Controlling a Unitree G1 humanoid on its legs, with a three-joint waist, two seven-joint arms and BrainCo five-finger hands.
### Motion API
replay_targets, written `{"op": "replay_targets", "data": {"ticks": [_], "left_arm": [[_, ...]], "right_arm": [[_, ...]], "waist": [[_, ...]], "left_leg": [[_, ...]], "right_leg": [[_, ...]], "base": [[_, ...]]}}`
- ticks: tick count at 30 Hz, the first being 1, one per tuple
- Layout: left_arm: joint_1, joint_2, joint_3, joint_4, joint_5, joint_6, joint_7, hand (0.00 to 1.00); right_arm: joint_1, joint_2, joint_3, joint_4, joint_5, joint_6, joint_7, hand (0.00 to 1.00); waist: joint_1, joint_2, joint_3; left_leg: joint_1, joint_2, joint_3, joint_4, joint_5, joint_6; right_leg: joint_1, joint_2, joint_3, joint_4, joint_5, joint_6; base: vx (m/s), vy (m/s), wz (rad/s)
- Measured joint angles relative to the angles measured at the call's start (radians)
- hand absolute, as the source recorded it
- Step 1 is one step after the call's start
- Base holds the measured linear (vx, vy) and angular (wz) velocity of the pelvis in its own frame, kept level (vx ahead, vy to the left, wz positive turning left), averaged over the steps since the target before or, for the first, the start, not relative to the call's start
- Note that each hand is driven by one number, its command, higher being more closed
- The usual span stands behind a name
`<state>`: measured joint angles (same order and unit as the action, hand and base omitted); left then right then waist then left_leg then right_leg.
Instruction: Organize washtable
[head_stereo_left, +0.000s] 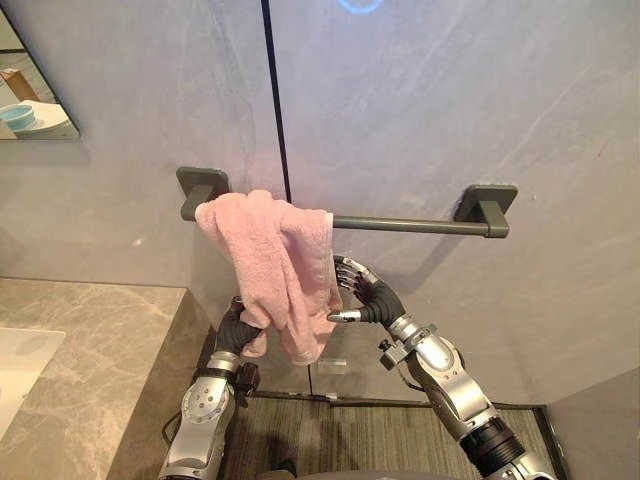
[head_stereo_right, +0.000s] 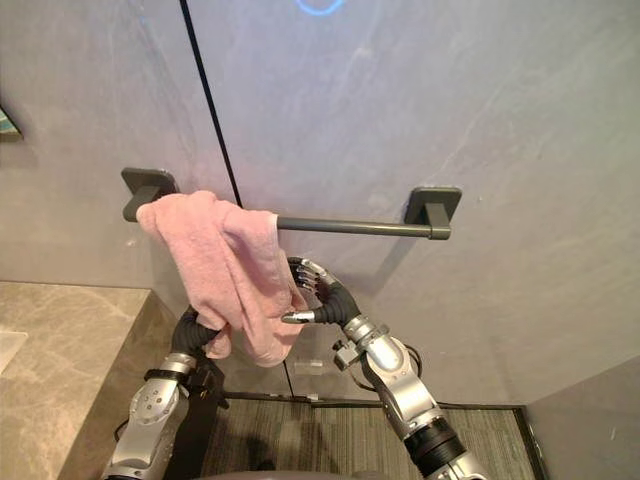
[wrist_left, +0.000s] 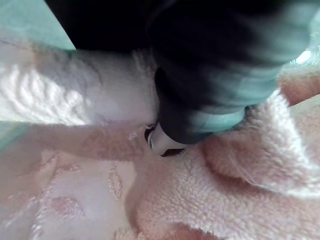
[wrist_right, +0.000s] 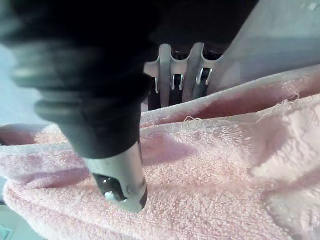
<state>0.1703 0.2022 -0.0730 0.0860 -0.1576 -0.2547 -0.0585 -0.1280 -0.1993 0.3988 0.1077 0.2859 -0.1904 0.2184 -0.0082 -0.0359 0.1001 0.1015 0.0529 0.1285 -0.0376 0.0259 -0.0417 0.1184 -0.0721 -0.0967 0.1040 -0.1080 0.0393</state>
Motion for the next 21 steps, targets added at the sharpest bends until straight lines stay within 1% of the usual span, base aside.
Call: {"op": "replay_targets", "data": {"ticks": [7, 11, 15, 21], "left_arm": [[0.000, -0.002, -0.003, 0.000, 0.000, -0.001, 0.000, 1.00], [0.000, -0.002, -0.003, 0.000, -0.001, -0.003, 0.000, 1.00], [0.000, -0.002, -0.003, 0.000, -0.001, -0.005, 0.000, 1.00], [0.000, -0.003, -0.003, 0.000, -0.001, -0.005, 0.001, 1.00]], "right_arm": [[-0.040, 0.018, 0.001, 0.033, 0.000, 0.000, -0.006, 1.00], [-0.040, 0.018, 0.002, 0.033, -0.001, 0.000, -0.006, 1.00], [-0.040, 0.018, 0.002, 0.033, -0.001, 0.000, -0.006, 1.00], [-0.040, 0.024, 0.001, 0.033, -0.002, 0.000, -0.006, 1.00]], "waist": [[0.000, -0.003, -0.002], [0.006, -0.003, -0.002], [0.019, -0.003, -0.002], [0.023, -0.003, -0.002]], "left_leg": [[-0.001, 0.000, 0.000, 0.000, 0.000, 0.000], [-0.003, 0.001, 0.000, 0.000, 0.000, 0.000], [-0.003, 0.001, 0.000, -0.001, 0.000, 0.000], [-0.002, 0.000, 0.000, -0.004, 0.001, -0.001]], "right_leg": [[0.000, 0.001, 0.000, -0.002, 0.001, -0.001], [0.000, 0.001, 0.000, -0.002, 0.001, -0.001], [0.000, 0.001, 0.000, -0.002, 0.001, -0.001], [0.000, 0.001, 0.000, -0.004, 0.001, -0.001]], "base": [[0.00, 0.000, 0.00], [0.00, 0.000, 0.00], [0.00, 0.000, 0.00], [0.00, 0.000, 0.00]]}}
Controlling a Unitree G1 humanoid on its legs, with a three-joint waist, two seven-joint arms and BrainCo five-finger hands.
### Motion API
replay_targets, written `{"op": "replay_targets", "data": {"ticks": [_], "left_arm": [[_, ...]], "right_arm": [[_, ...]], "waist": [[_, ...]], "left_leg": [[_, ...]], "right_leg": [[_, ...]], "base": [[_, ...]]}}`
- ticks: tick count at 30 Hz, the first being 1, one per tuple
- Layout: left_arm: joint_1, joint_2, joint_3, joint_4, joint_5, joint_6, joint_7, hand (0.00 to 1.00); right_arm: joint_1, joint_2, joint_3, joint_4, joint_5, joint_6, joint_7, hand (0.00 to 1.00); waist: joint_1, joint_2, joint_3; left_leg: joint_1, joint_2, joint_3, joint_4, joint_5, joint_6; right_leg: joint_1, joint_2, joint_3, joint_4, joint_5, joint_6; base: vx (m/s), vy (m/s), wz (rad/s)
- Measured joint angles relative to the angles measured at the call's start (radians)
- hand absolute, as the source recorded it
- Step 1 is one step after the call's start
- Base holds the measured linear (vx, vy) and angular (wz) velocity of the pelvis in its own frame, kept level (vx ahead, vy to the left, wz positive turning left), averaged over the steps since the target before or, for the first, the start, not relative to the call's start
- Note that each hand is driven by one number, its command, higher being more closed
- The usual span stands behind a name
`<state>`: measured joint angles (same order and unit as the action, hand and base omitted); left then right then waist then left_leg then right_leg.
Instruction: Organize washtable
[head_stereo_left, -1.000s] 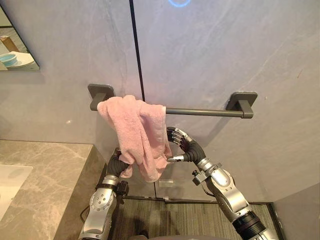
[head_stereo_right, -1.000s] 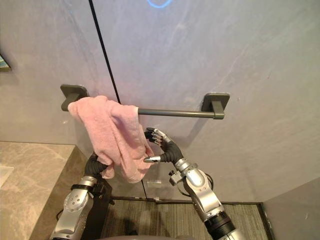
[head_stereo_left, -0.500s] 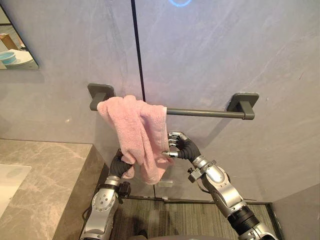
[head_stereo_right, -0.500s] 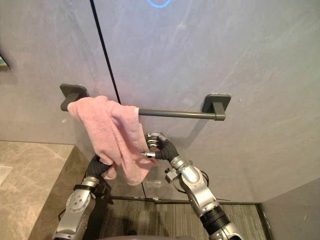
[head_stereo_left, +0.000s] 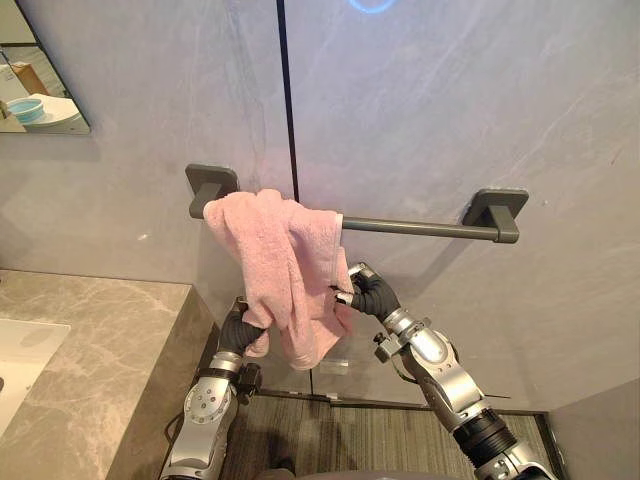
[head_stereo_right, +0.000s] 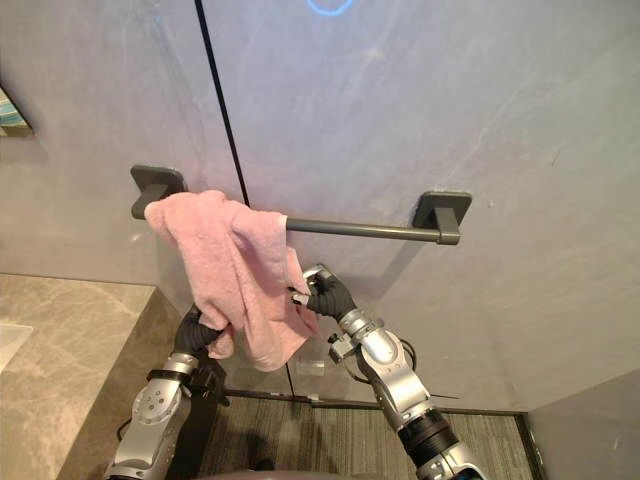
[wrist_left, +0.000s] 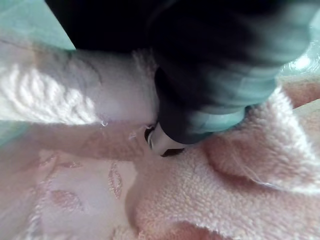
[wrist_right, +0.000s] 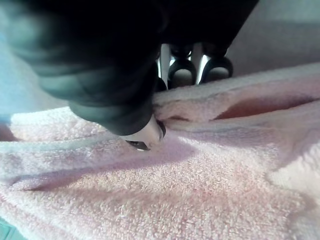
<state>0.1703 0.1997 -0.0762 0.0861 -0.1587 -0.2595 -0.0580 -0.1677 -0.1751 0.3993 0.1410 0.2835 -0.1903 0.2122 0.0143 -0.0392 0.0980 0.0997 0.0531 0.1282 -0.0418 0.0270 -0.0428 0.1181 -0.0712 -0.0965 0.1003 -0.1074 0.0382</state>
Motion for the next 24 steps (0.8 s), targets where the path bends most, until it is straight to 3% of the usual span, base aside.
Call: {"op": "replay_targets", "data": {"ticks": [14, 24], "left_arm": [[0.000, -0.002, 0.006, 0.000, 0.000, -0.001, 0.017, 1.00], [-0.016, -0.042, 0.101, -0.037, -0.010, -0.007, 0.019, 1.00]], "right_arm": [[0.006, 0.016, -0.030, -0.001, -0.011, 0.000, -0.012, 1.00], [0.033, 0.060, -0.146, -0.015, -0.011, -0.001, -0.012, 1.00]], "waist": [[0.000, -0.001, 0.000], [-0.001, -0.001, 0.001]], "left_leg": [[0.018, 0.000, 0.000, -0.024, 0.013, 0.001], [0.032, -0.004, 0.000, -0.053, 0.033, 0.007]], "right_leg": [[-0.001, 0.002, 0.000, 0.000, 0.000, -0.001], [0.000, -0.003, -0.005, 0.001, 0.010, 0.006]], "base": [[0.00, 0.000, 0.00], [-0.03, -0.002, 0.01]]}}
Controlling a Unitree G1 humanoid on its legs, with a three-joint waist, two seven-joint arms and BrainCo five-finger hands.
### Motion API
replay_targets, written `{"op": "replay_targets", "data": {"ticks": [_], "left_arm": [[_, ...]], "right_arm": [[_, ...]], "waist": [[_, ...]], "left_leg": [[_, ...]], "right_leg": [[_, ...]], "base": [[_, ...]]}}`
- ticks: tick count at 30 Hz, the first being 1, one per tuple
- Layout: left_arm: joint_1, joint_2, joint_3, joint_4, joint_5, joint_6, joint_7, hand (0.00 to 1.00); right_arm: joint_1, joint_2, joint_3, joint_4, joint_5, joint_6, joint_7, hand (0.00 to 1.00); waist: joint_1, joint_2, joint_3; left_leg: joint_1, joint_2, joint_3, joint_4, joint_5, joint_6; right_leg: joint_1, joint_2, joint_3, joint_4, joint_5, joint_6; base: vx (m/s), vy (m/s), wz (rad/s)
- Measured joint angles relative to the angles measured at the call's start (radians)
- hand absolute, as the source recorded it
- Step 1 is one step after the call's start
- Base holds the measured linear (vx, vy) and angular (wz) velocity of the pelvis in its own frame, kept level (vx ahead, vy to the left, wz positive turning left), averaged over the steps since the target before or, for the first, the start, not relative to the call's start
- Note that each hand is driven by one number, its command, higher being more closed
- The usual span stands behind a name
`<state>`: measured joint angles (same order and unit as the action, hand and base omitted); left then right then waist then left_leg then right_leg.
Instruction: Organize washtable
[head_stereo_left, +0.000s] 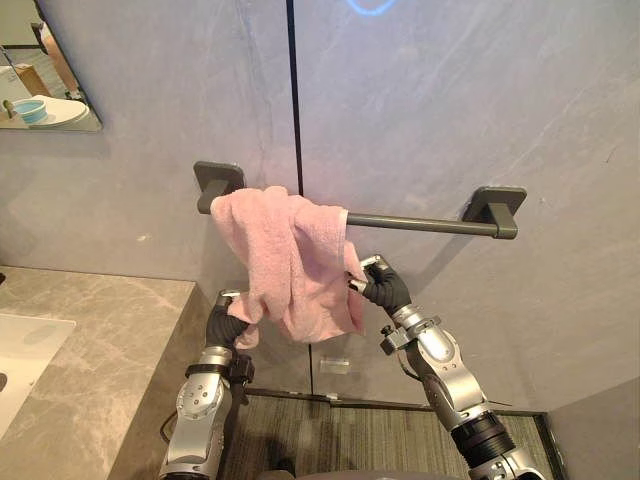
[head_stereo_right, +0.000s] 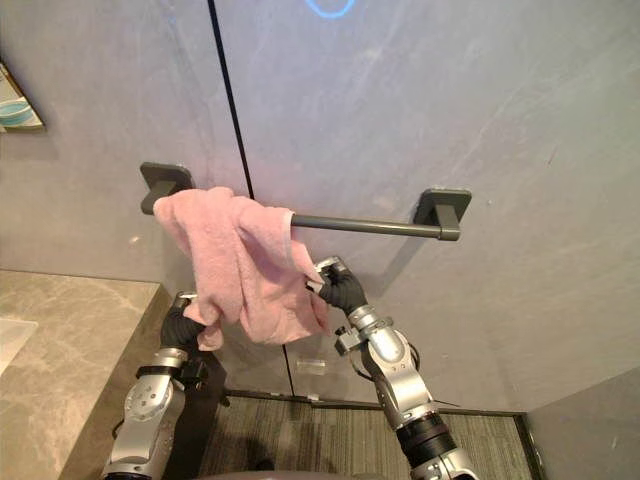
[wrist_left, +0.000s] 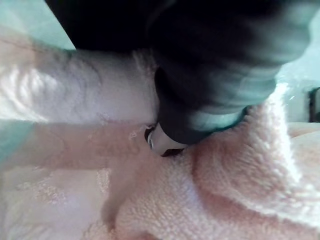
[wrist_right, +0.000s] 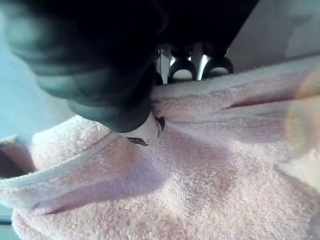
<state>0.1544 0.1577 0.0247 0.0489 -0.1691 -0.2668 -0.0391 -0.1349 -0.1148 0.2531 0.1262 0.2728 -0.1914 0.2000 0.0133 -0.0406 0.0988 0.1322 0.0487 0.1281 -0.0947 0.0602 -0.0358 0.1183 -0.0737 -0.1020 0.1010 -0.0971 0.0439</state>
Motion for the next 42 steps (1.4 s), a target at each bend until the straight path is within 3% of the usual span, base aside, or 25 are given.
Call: {"op": "replay_targets", "data": {"ticks": [9, 19, 26, 42], "left_arm": [[-0.001, -0.029, 0.039, -0.048, -0.035, -0.008, 0.001, 1.00], [-0.002, -0.069, 0.065, -0.062, -0.056, -0.014, -0.003, 1.00], [-0.001, -0.077, 0.068, -0.061, -0.057, -0.014, -0.003, 1.00], [-0.003, -0.116, 0.103, -0.017, -0.106, -0.014, -0.005, 1.00]], "right_arm": [[0.049, 0.010, -0.149, -0.081, 0.003, -0.039, -0.024, 1.00], [0.095, 0.012, -0.262, -0.084, 0.006, -0.044, -0.057, 1.00], [0.108, 0.021, -0.293, -0.084, 0.012, -0.044, -0.061, 1.00], [0.123, 0.045, -0.322, -0.071, 0.012, -0.040, -0.066, 1.00]], "waist": [[-0.003, 0.005, 0.004], [-0.028, 0.011, 0.008], [-0.028, 0.025, 0.017], [-0.029, 0.025, 0.018]], "left_leg": [[-0.003, 0.001, 0.001, -0.006, -0.001, -0.003], [-0.007, 0.000, 0.008, 0.000, 0.004, -0.002], [-0.006, 0.000, 0.008, -0.001, 0.004, -0.002], [-0.006, 0.000, 0.005, -0.007, 0.004, -0.002]], "right_leg": [[-0.001, 0.001, 0.000, -0.021, 0.004, 0.004], [0.000, 0.001, 0.009, -0.037, 0.024, 0.007], [0.000, 0.002, 0.009, -0.037, 0.024, 0.007], [0.001, 0.001, 0.006, -0.038, 0.023, 0.008]], "base": [[-0.04, -0.001, 0.00], [0.00, 0.000, -0.02], [0.00, 0.000, 0.00], [0.00, 0.000, 0.00]]}}
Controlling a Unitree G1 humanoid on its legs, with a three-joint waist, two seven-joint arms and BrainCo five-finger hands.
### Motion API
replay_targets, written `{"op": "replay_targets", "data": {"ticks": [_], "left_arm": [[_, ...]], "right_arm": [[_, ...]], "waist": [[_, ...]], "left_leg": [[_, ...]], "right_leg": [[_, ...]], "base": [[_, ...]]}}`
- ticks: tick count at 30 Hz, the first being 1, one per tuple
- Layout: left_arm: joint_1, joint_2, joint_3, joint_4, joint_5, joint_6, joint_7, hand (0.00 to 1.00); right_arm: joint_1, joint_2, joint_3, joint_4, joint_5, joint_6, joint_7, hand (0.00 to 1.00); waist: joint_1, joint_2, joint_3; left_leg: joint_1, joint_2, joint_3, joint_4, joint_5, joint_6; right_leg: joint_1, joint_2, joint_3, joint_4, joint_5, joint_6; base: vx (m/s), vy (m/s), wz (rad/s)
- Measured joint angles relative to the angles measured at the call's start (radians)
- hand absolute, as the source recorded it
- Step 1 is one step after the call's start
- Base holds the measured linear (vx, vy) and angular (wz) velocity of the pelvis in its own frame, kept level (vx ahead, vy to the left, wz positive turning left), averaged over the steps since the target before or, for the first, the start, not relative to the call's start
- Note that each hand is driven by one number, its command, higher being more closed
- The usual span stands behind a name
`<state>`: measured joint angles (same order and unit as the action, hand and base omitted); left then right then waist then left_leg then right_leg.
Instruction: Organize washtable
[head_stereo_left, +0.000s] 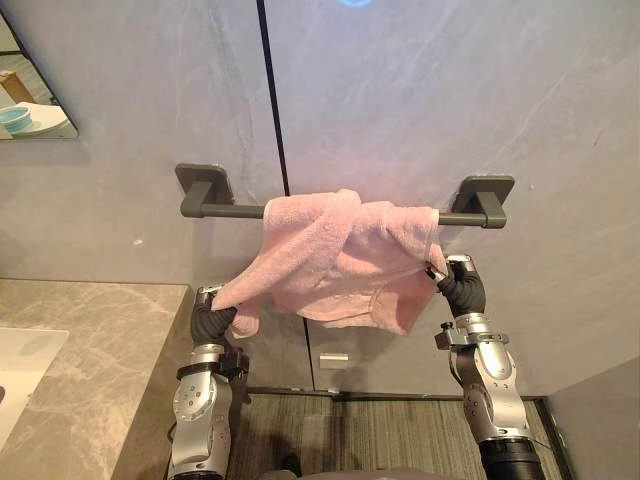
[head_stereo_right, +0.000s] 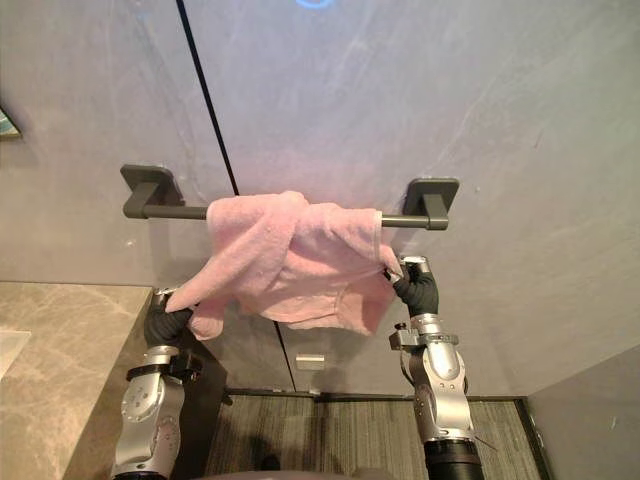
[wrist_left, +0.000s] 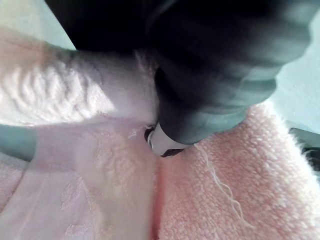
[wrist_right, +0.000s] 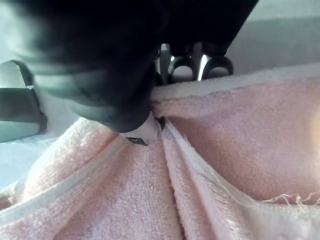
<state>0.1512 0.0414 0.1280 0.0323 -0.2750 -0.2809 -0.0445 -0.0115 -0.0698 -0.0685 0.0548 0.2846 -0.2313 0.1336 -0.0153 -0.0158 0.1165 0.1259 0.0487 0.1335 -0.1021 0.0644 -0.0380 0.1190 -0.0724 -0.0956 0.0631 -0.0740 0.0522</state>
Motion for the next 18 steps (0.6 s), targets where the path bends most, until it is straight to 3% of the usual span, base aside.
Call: {"op": "replay_targets", "data": {"ticks": [18], "left_arm": [[-0.015, -0.041, 0.032, 0.087, -0.029, 0.000, -0.022, 1.00]], "right_arm": [[0.015, 0.005, 0.001, 0.001, -0.021, 0.002, 0.002, 1.00]], "waist": [[-0.001, -0.004, 0.002]], "left_leg": [[-0.016, 0.000, -0.020, 0.000, 0.001, -0.001]], "right_leg": [[-0.001, -0.002, -0.018, 0.001, -0.002, 0.003]], "base": [[0.00, 0.000, 0.02]]}}
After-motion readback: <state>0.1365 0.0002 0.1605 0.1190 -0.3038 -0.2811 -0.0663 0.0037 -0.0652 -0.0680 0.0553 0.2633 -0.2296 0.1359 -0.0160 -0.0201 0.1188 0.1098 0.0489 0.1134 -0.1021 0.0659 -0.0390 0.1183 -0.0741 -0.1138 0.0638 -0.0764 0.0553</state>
